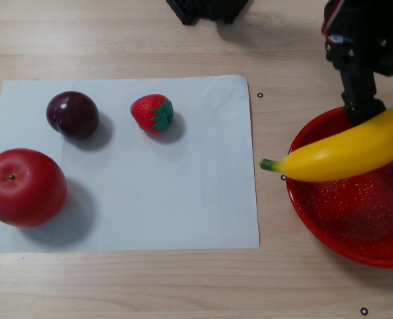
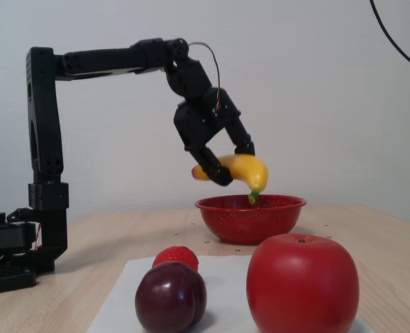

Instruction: Grasp the banana and put it in the red bowl.

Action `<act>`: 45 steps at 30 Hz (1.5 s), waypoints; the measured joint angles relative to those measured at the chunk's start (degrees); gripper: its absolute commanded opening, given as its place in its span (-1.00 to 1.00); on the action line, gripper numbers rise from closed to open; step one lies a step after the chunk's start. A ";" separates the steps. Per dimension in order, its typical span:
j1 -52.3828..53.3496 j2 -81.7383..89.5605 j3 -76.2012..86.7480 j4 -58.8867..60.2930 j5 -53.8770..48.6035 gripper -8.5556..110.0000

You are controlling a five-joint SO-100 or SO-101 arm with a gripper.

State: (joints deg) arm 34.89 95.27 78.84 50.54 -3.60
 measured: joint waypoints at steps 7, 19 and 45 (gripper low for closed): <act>0.09 -2.81 2.81 -0.35 2.64 -0.61; 0.53 -2.90 2.81 0.88 2.72 -0.34; -4.66 -4.83 -9.23 15.91 -0.44 -0.85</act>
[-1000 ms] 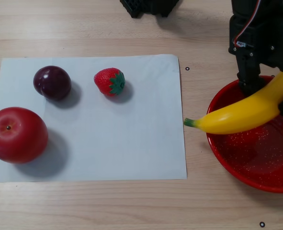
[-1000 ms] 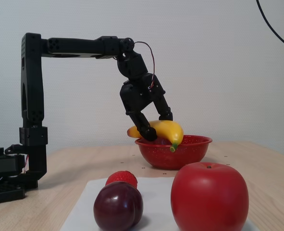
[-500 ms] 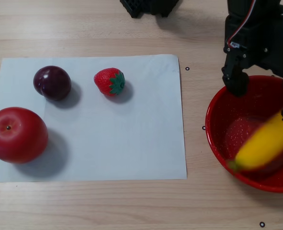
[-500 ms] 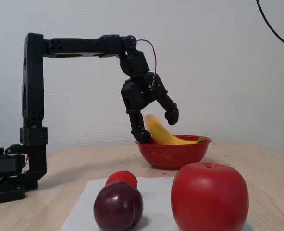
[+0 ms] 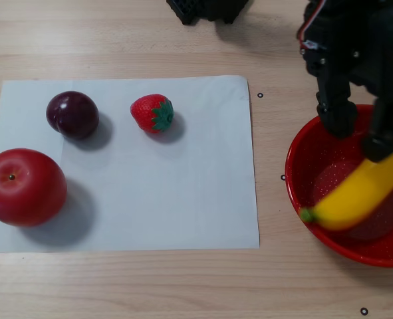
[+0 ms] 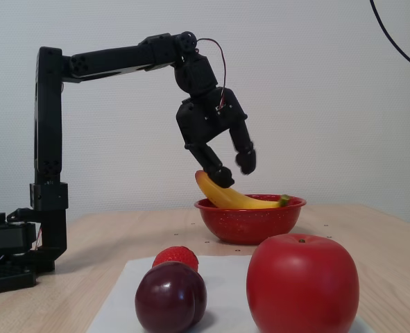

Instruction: Grasp the banana and put it in the red bowl.

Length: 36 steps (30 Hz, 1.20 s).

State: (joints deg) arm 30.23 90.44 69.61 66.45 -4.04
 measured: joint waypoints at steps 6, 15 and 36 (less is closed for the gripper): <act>-2.29 3.16 0.00 3.78 -0.79 -0.85; -7.91 19.95 6.50 5.71 -1.05 -0.85; -24.35 64.60 51.77 -2.81 0.62 -0.85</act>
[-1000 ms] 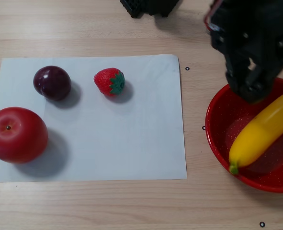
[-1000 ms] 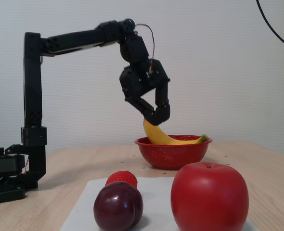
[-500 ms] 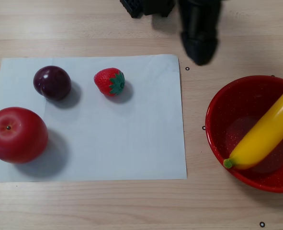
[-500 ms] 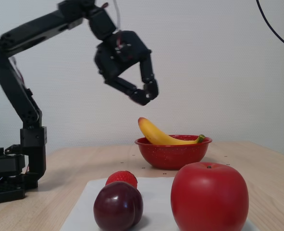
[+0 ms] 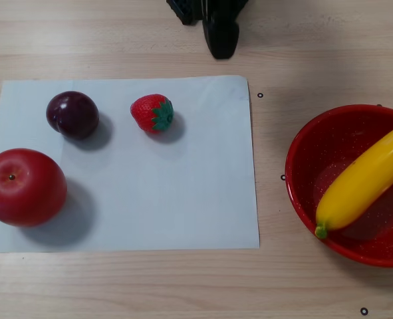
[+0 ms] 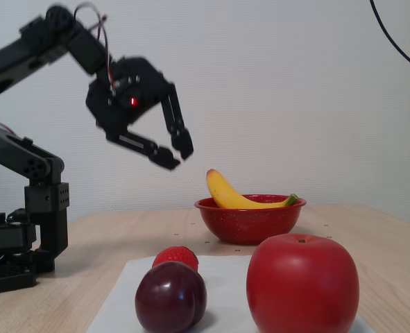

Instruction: Grasp the banana and put it in the red bowl.

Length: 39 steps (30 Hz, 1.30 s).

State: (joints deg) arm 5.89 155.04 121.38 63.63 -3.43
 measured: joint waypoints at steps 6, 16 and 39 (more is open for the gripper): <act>-3.08 7.82 18.63 -16.26 0.00 -0.85; -0.26 19.78 43.51 -37.71 0.97 -0.85; 1.85 33.13 56.25 -17.84 0.09 -0.85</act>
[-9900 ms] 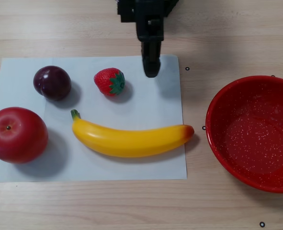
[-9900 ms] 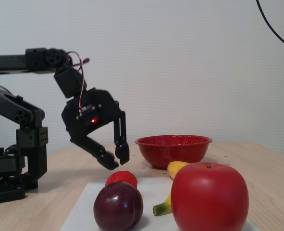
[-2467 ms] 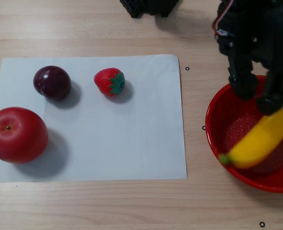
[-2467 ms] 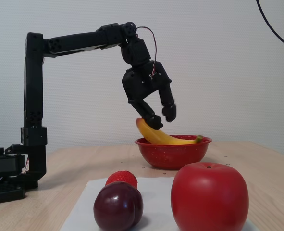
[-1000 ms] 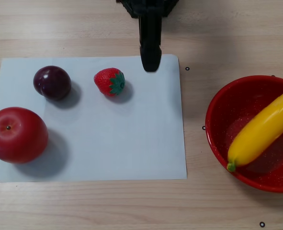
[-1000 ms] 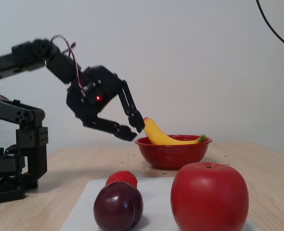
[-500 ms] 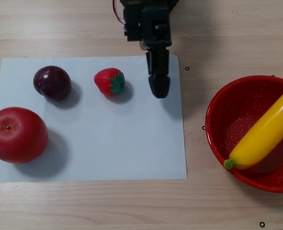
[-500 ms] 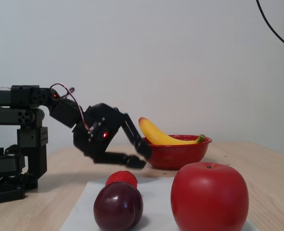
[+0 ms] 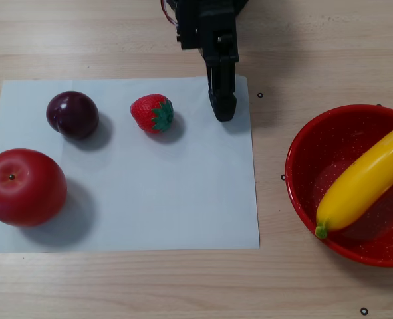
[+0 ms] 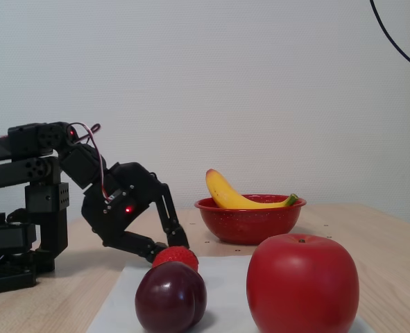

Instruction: Grasp the banana and put it in the red bowl.

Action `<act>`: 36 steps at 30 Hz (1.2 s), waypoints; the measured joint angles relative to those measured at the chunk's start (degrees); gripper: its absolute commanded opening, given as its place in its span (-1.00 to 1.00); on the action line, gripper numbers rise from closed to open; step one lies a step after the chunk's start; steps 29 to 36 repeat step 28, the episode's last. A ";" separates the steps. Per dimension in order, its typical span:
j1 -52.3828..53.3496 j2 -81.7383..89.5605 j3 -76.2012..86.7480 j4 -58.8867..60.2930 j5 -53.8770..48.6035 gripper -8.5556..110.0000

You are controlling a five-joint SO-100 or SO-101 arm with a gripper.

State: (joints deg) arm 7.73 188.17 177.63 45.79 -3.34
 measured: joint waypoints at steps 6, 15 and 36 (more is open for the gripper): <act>0.09 0.09 0.00 4.22 -3.34 -0.85; 0.09 0.09 0.00 4.22 -3.34 -0.85; 0.09 0.09 0.00 4.22 -3.43 -0.85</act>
